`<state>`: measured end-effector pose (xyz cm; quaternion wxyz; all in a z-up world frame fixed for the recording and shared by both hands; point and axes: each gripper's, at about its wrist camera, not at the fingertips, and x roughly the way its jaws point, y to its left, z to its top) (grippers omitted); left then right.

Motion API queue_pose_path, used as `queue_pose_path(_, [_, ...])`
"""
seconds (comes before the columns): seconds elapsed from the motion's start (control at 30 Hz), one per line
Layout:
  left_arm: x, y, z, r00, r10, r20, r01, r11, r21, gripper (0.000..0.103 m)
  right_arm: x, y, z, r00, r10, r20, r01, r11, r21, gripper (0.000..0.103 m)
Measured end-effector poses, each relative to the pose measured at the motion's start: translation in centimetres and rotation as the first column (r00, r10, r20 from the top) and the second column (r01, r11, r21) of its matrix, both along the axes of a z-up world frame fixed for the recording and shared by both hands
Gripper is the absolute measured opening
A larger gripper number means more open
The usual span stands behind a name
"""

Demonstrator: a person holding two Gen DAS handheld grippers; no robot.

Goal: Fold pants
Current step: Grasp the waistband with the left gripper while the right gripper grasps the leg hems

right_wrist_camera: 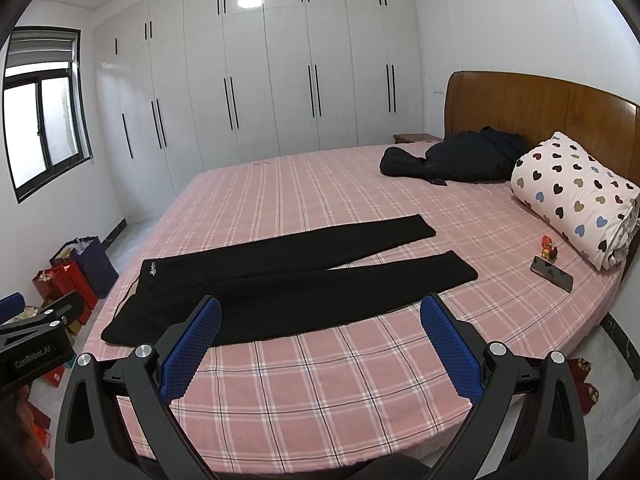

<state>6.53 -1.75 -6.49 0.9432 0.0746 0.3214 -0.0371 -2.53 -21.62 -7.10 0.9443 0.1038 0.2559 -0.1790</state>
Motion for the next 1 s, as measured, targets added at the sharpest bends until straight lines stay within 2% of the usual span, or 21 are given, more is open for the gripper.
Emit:
queue_pose_path(0.27, [3.3, -1.2, -2.1, 0.999, 0.001, -0.047, 0.0, 1.0, 0.015, 0.098, 2.9, -1.6, -2.0, 0.999, -0.002, -0.048, 0.003, 1.0, 0.01, 0.098])
queue_pose_path(0.4, [7.0, -1.2, -5.1, 0.993, -0.009, -0.115, 0.005, 1.0, -0.029, 0.098, 5.4, -4.1, -4.5, 0.996, 0.027, -0.084, -0.022, 0.998, 0.057, 0.098])
queue_pose_path(0.5, [11.4, -1.3, -9.8, 0.973, -0.049, -0.224, 0.042, 0.998, -0.038, 0.098, 7.8, -8.0, -7.6, 0.993, 0.053, -0.107, -0.042, 0.994, 0.1, 0.098])
queue_pose_path(0.6, [15.5, -1.4, -13.7, 0.964, -0.055, -0.259, 0.053, 0.998, -0.014, 0.098, 10.9, -12.9, -10.7, 0.988, 0.03, -0.154, -0.018, 0.997, 0.072, 0.098])
queue_pose_path(0.73, [21.9, -0.7, -16.9, 0.962, -0.082, -0.261, 0.052, 0.992, -0.119, 0.098, 17.4, -20.9, -14.2, 0.974, -0.003, -0.227, 0.001, 1.0, -0.01, 0.098])
queue_pose_path(0.8, [25.4, -0.5, -18.0, 0.959, -0.084, -0.271, 0.048, 0.99, -0.136, 0.098, 20.5, -24.4, -15.1, 0.97, 0.001, -0.243, -0.01, 0.999, -0.034, 0.098])
queue_pose_path(0.9, [32.1, -0.3, -19.0, 0.966, -0.063, -0.253, 0.038, 0.994, -0.103, 0.098, 26.9, -30.9, -16.7, 0.968, 0.013, -0.251, -0.018, 1.0, -0.019, 0.098])
queue_pose_path(1.0, [36.9, 0.0, -19.3, 0.98, -0.038, -0.197, 0.028, 0.998, -0.053, 0.098, 31.9, -34.9, -17.9, 0.965, 0.003, -0.263, -0.012, 0.999, -0.031, 0.098])
